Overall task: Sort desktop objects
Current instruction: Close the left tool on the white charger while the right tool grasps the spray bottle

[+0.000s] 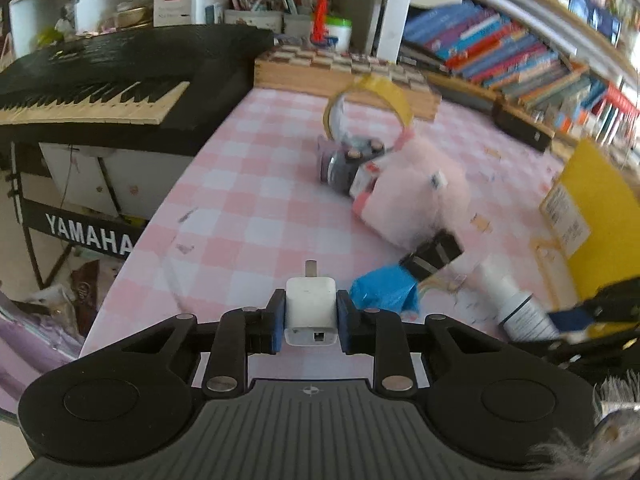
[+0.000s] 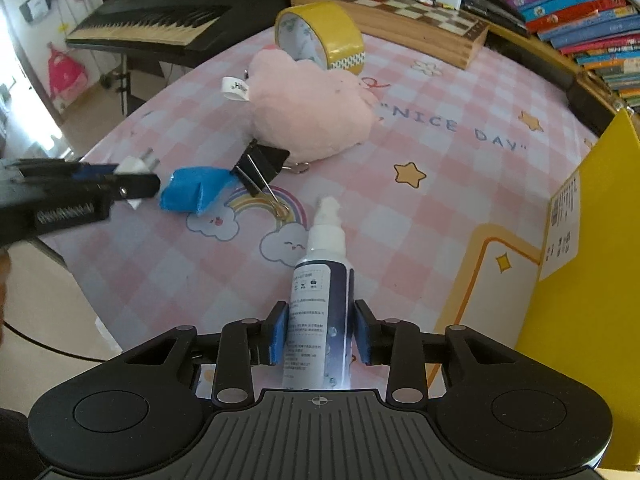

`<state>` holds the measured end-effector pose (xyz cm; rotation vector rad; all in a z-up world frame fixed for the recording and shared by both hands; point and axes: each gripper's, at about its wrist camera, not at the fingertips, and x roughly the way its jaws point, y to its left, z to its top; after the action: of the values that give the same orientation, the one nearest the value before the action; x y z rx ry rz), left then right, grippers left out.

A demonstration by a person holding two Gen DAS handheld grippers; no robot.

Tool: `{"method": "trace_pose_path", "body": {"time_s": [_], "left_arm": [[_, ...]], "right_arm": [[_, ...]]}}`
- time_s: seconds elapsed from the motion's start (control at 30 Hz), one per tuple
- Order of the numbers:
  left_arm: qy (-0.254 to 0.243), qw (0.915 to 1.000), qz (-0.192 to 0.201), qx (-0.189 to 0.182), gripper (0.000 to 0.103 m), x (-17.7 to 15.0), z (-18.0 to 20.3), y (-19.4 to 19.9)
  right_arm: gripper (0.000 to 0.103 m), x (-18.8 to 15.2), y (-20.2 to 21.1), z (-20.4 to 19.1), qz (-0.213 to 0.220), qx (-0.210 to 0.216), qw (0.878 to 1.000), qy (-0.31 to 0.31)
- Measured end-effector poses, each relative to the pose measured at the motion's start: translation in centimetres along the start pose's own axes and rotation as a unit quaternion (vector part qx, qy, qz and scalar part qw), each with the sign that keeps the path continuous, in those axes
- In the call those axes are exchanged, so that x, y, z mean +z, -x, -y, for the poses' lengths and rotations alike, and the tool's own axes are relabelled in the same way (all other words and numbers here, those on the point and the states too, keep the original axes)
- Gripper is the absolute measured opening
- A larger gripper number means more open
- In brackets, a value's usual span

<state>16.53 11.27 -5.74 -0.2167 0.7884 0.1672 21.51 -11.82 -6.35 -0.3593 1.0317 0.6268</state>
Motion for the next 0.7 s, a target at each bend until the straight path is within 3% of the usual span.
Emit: {"method": "trace_pose_path", "body": {"time_s": [0.27,0.7], "left_arm": [[0.02,0.9989,0.031,-0.029,0.023,0.7,0.1,2.9],[0.012,0.997,0.048,-0.059,0.023,-1.3,0.4,7.8]], "right_arm": [[0.033,0.0,2.1,-0.2,0.032,0.005,0.999,-0.028],[0.033,-1.3,6.4,-2.1,0.071,0.017,0.996,-0.051]]}}
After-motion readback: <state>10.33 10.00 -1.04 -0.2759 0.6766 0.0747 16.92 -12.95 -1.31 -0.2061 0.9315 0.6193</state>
